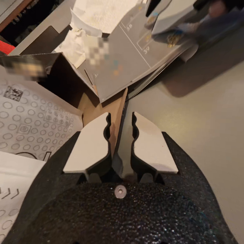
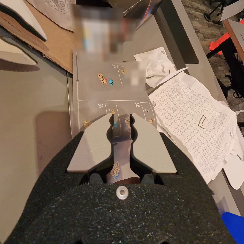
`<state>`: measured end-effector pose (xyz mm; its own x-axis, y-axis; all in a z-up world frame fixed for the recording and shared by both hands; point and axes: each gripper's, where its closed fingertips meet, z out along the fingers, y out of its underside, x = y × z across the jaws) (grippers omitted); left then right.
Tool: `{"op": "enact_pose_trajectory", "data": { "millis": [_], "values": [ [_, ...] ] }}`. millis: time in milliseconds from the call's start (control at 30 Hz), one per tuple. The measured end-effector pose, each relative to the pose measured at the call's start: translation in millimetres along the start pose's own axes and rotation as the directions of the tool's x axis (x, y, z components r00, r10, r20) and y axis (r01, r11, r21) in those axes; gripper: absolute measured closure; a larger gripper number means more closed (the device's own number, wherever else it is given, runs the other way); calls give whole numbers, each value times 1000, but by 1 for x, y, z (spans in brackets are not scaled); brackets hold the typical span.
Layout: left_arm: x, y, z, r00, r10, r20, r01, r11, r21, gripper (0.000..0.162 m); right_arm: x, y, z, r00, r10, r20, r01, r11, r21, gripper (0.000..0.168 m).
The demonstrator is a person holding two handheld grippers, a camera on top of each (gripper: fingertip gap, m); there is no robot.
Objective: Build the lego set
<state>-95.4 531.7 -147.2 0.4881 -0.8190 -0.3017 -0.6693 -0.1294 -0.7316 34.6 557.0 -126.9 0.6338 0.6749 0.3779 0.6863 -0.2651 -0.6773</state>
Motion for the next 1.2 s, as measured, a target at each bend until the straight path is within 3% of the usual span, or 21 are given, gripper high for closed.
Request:
{"op": "enact_pose_trajectory", "data": {
  "millis": [100,233,900,1200],
  "values": [
    [-2,7,7,998,64,20,-63,996,-70,138,0,0,0,1000,-6,-4,6,1000,0,146],
    [-6,12,12,991,128,39,-122,984,-128,158,0,0,-1,1000,-8,-1,8,1000,3,146],
    [-50,13,-18,977,-11,212,37,993,-116,159,0,0,-3,1000,-26,13,26,1000,-1,146],
    [-40,4,-10,984,15,175,3,994,-106,159,-3,-1,1,999,-39,25,40,999,-9,147]
  ]
}}
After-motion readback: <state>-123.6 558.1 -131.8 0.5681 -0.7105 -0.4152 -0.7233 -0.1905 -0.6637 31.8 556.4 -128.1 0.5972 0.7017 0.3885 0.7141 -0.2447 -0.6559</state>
